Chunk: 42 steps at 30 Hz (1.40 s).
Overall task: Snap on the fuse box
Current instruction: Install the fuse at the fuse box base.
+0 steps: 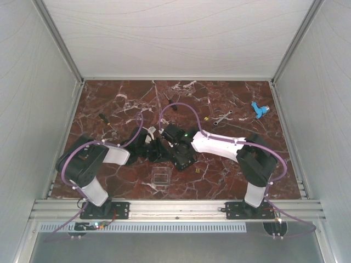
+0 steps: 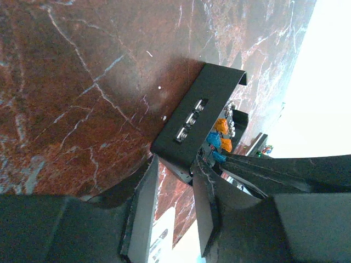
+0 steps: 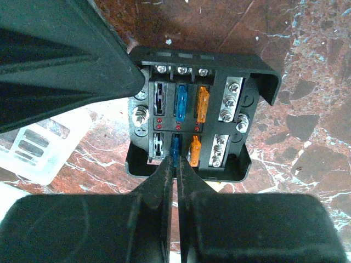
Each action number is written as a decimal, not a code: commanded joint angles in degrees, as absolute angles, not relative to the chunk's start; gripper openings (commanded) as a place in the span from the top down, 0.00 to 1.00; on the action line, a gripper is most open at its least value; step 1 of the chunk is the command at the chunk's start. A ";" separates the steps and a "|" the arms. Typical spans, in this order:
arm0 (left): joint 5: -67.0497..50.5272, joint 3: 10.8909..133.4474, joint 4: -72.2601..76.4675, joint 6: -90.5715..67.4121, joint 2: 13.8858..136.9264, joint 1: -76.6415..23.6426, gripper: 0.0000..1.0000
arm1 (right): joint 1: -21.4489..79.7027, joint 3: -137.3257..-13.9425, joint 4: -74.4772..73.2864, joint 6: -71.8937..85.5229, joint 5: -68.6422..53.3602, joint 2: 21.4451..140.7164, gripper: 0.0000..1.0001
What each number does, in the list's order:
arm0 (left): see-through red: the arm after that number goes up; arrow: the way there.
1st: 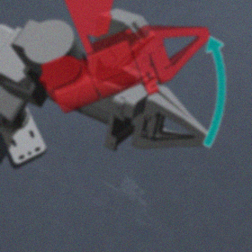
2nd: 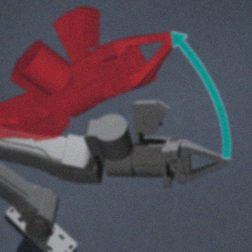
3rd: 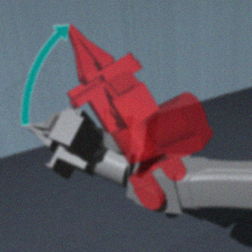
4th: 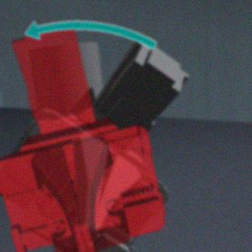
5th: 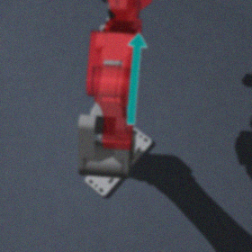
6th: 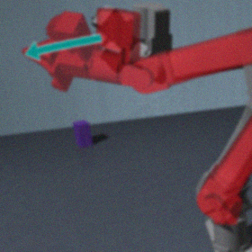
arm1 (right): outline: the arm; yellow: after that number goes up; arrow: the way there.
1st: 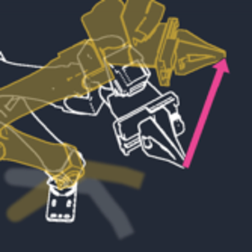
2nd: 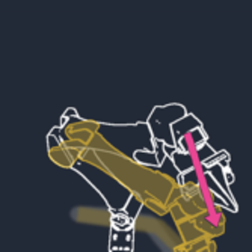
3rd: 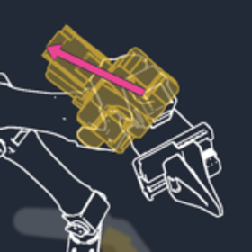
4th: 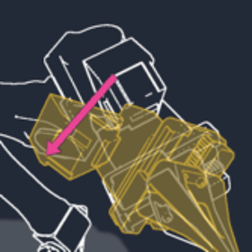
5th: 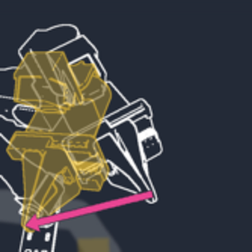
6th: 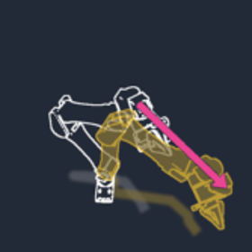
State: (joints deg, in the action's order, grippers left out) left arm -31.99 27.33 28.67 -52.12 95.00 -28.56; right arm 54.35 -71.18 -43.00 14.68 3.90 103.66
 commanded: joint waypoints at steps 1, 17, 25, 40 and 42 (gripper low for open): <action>-32.09 27.32 31.02 -51.68 94.68 -28.74 0.68 | 55.84 -68.37 -43.75 14.77 3.56 104.52 1.00; -32.32 27.51 30.93 -51.77 94.63 -28.74 0.68 | 53.96 -72.34 -42.00 18.26 6.11 99.87 0.93; -32.45 27.70 30.94 -51.77 94.85 -28.74 0.68 | 53.87 -71.98 -41.08 18.37 5.21 102.16 0.94; -32.43 27.54 31.09 -51.69 94.84 -28.74 0.68 | 54.39 -72.07 -42.73 16.78 4.68 108.31 1.00; -32.43 27.51 31.15 -51.69 94.88 -28.74 0.67 | 54.77 -72.39 -42.32 16.28 4.09 110.24 1.00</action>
